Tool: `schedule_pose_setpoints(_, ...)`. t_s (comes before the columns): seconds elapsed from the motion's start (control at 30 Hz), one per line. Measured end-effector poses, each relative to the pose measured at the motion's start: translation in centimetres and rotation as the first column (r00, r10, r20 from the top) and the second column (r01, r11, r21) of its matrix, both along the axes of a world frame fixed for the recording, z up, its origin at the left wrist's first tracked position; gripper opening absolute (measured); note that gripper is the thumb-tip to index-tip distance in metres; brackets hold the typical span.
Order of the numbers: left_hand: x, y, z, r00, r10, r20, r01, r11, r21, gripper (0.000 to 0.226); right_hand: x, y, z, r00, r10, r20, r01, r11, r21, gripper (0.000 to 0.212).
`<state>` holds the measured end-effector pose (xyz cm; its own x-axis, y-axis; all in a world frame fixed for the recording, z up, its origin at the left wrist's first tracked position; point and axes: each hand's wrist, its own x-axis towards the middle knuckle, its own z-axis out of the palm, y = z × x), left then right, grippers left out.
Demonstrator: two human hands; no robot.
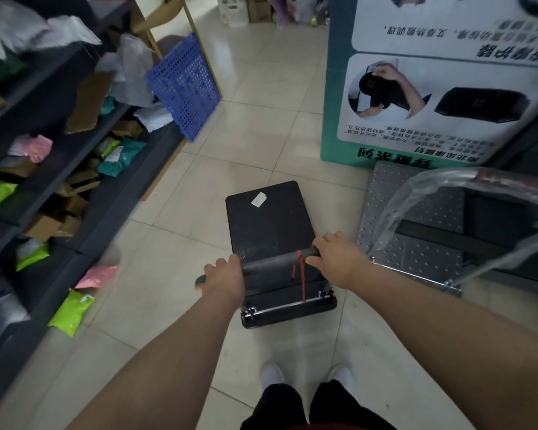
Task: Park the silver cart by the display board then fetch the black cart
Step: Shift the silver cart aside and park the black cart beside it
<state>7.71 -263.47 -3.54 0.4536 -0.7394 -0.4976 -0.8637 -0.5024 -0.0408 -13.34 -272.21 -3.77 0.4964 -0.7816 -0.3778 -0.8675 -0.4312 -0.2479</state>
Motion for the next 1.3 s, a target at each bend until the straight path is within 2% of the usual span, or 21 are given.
schedule_pose_setpoints(0.2,-2.9,-2.3,0.4,0.996,-0.088,-0.018,0.088,0.996,-0.020,0.032,-3.6,-0.3,-0.6,0.997,-0.076,0.015,0.077,0.996,-0.046,0.042)
schedule_pose_setpoints(0.4,-4.0,-6.2,0.8,0.986,-0.157,-0.051,0.157,0.988,-0.002,0.028,-4.8,-2.9,-0.4,0.982,-0.188,0.006,0.188,0.982,0.002,0.042)
schedule_pose_setpoints(0.63,-1.0,-12.5,0.8,0.963,-0.263,-0.050,0.265,0.964,0.033,0.025,-2.3,-7.3,-0.1,0.955,-0.297,-0.002,0.297,0.952,0.072,0.043)
schedule_pose_setpoints(0.77,1.6,-16.7,0.9,0.935,-0.354,-0.013,0.354,0.934,0.047,0.026,0.2,-9.0,-0.5,0.944,-0.330,-0.017,0.330,0.944,0.012,0.043)
schedule_pose_setpoints(1.1,2.0,-25.9,0.8,0.852,-0.522,-0.043,0.523,0.852,0.022,0.028,0.6,-13.7,-0.7,0.831,-0.556,0.012,0.556,0.831,0.025,0.040)
schedule_pose_setpoints(1.3,0.1,-29.4,0.6,0.847,-0.530,-0.025,0.531,0.847,0.024,0.031,-1.0,-16.9,-0.9,0.809,-0.587,0.032,0.586,0.809,0.036,0.038)
